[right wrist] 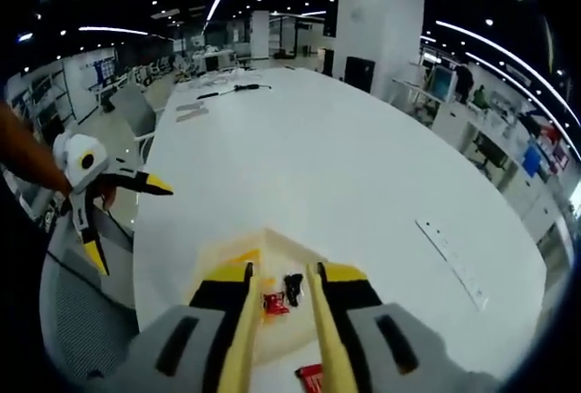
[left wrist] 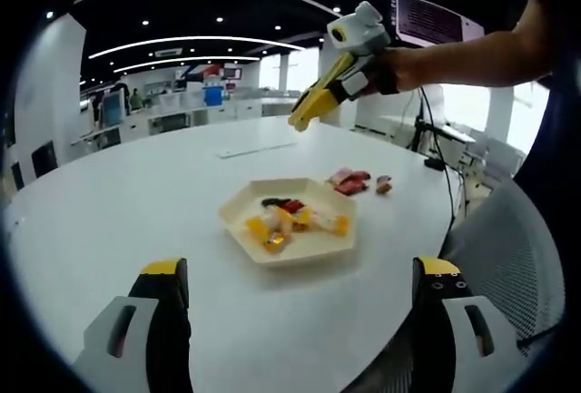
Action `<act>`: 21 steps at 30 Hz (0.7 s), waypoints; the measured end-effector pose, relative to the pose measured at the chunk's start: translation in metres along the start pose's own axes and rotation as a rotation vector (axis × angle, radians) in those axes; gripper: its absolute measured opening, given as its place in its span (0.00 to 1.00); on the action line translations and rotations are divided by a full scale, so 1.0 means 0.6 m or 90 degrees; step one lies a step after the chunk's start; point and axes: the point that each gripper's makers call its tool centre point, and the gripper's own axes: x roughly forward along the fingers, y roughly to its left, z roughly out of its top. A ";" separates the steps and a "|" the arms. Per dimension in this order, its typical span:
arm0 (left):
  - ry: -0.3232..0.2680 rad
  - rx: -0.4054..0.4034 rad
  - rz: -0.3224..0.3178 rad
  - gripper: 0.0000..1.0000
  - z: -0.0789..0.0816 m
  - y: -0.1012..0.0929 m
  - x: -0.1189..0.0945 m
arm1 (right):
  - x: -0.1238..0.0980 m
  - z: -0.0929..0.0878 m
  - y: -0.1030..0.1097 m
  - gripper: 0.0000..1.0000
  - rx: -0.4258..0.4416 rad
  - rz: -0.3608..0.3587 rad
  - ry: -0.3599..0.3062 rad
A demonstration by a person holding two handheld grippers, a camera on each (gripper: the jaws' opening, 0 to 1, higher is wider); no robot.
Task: Place the target food into the container with the food tongs after gripping and lifting it, then release it inside without dropping or visibly crushing the food.
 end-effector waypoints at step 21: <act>0.007 0.000 -0.001 0.99 -0.004 -0.001 0.001 | -0.030 -0.003 0.006 0.26 -0.021 0.022 -0.031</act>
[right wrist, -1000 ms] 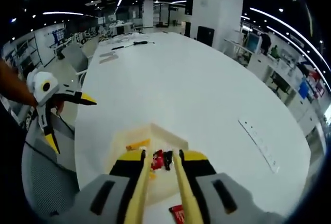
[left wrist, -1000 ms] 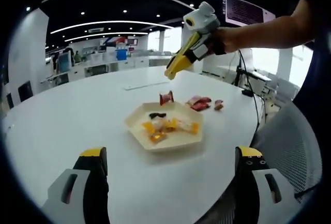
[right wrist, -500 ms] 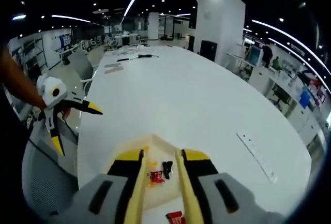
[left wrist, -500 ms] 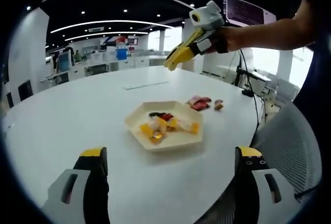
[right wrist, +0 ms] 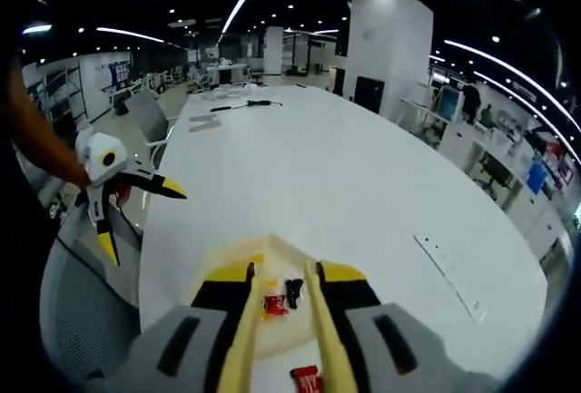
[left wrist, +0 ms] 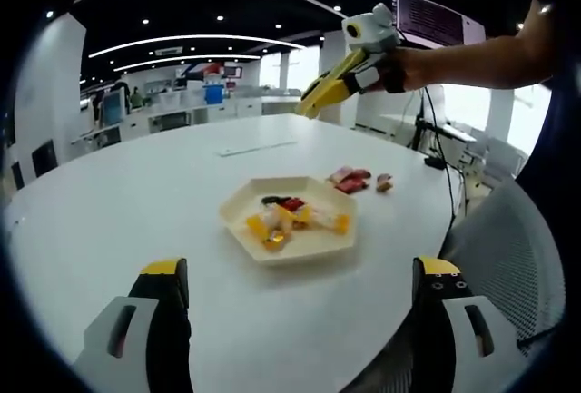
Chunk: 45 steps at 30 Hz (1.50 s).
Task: Place the target food into the container with the food tongs after gripping and lifting it, then release it inside without dropping or visibly crushing the food.
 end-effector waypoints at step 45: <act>0.009 -0.006 -0.003 0.99 -0.007 0.001 0.002 | -0.214 -0.187 -0.072 0.27 0.068 -0.092 0.040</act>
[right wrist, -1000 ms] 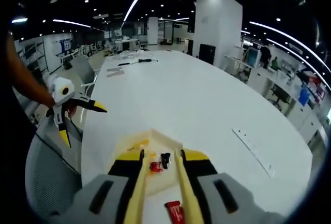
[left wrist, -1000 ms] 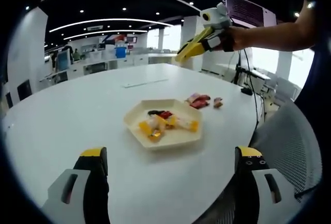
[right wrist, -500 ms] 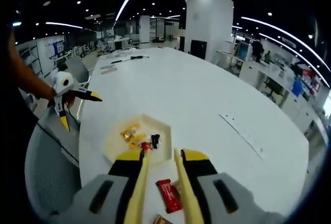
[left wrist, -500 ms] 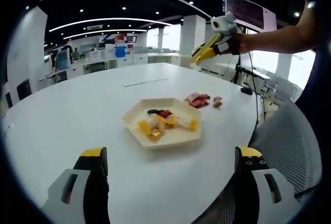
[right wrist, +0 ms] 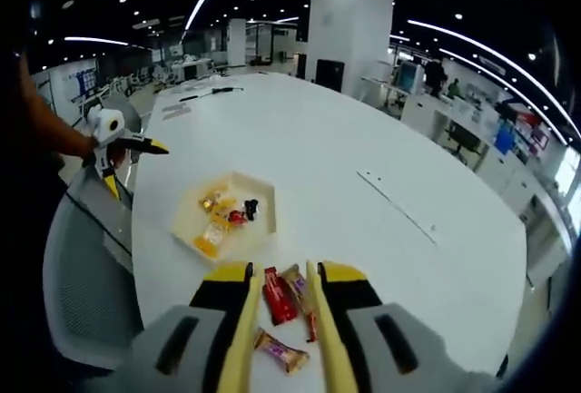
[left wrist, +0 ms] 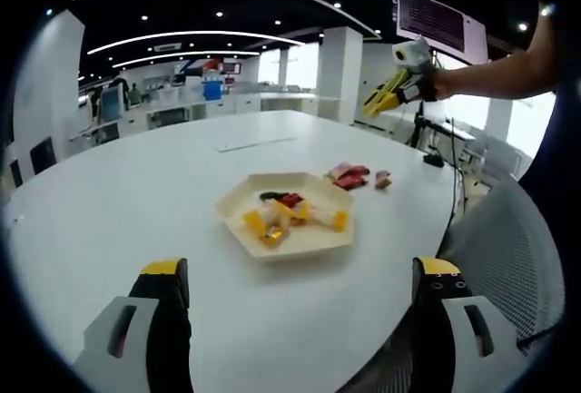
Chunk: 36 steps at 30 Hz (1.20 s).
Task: Place the target food into the container with the food tongs after gripping and lifting it, then release it inside without dropping or visibly crushing the food.
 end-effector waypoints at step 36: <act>0.001 -0.009 0.009 0.99 0.001 0.002 -0.003 | -0.024 -0.133 0.016 0.28 -0.042 0.046 0.090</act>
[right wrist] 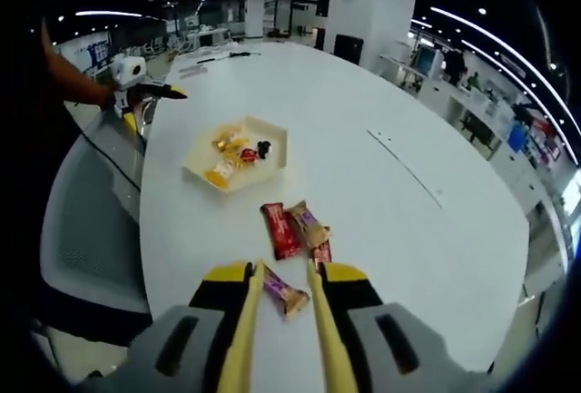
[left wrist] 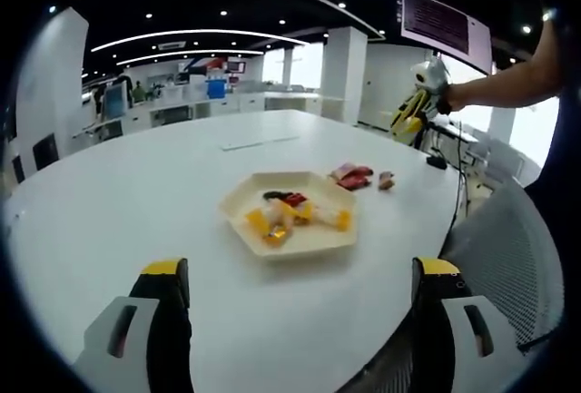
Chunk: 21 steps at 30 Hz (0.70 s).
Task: Place the target food into the container with the food tongs after gripping and lifting it, then release it inside without dropping or visibly crushing the food.
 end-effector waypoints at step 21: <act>0.009 -0.012 -0.003 0.98 -0.006 0.002 0.003 | 0.085 -0.070 0.011 0.28 -0.034 0.018 0.090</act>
